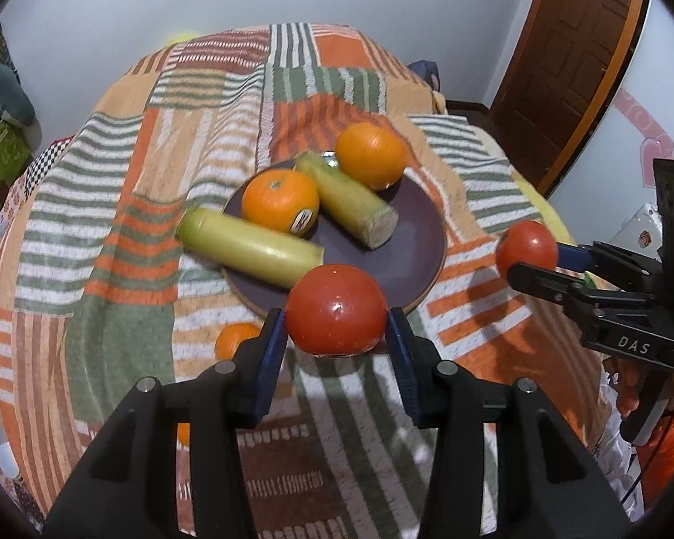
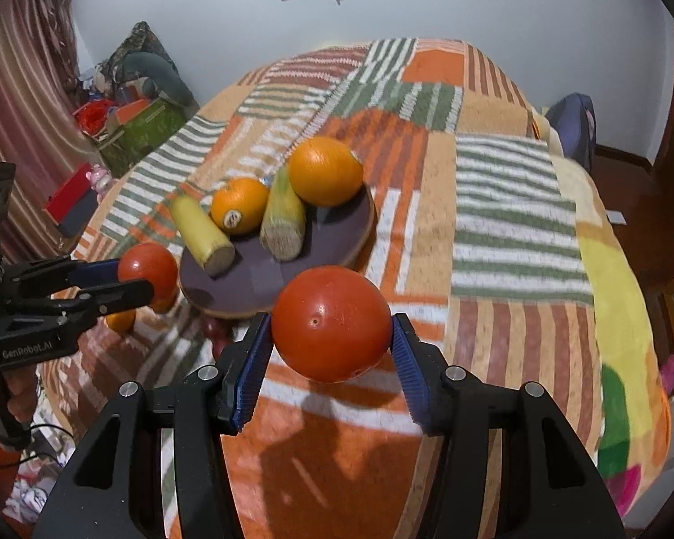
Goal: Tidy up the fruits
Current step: 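Carry both red tomatoes over the purple plate with both tools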
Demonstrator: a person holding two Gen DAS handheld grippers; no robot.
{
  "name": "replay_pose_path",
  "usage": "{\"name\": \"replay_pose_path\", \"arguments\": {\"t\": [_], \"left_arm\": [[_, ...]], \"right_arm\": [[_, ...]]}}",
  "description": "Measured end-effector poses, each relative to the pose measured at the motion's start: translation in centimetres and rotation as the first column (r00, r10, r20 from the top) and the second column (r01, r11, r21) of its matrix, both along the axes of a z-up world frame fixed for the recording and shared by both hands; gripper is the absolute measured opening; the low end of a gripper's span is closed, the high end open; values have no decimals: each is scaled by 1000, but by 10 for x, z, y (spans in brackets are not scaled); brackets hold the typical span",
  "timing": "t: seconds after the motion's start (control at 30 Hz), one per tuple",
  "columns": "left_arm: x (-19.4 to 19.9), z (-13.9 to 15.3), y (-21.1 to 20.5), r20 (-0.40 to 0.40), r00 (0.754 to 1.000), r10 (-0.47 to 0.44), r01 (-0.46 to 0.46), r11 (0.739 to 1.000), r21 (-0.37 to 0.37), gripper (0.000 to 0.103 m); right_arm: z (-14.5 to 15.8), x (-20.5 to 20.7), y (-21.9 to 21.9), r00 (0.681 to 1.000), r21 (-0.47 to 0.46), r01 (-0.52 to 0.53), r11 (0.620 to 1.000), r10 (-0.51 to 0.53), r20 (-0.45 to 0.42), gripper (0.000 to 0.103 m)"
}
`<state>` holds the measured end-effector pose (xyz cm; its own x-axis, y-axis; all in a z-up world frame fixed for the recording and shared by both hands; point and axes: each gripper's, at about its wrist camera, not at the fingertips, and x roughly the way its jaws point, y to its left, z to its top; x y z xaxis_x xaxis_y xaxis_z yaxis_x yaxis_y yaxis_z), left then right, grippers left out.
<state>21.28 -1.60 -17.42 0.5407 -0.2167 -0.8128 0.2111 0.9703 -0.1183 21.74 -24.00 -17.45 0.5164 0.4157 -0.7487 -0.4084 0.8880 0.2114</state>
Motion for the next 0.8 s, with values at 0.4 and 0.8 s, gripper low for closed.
{"name": "replay_pose_path", "arguments": {"t": [0.4,0.8], "left_arm": [[30,-7,-23,-13,999,-41,41,999,-15,45],[54,-27,-35,-41,996,-77,76,997,-15,45]], "right_arm": [[6,28,17,999,7,-25,1000,25,45,50],[-13,63,32,999,-4,-37,999,37,16,50]]}}
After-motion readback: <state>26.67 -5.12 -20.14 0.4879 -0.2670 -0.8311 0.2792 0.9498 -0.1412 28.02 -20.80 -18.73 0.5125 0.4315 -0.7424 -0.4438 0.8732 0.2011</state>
